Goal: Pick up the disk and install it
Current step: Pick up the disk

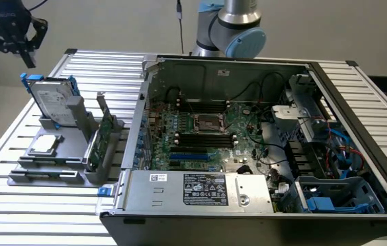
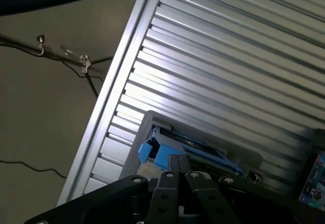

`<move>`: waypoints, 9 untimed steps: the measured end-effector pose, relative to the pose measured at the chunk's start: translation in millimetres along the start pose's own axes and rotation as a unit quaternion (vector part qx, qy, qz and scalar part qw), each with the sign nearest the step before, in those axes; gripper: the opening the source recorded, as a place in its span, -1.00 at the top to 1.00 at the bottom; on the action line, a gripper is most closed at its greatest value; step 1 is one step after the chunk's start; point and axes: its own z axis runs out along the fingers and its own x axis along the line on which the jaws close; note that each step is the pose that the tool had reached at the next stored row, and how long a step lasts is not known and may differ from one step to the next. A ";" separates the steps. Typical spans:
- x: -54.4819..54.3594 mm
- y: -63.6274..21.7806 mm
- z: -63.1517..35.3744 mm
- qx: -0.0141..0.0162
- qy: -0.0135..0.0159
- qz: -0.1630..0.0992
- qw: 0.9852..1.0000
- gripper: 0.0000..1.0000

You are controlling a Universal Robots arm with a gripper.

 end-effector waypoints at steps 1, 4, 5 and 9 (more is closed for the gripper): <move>0.0 0.0 0.1 0.001 0.001 -0.008 1.000 0.79; 0.0 -0.1 0.1 0.003 0.003 -0.033 0.999 0.79; 0.0 0.0 0.1 0.003 0.004 -0.042 0.999 0.79; 0.0 0.0 0.2 0.004 0.005 -0.079 0.997 0.79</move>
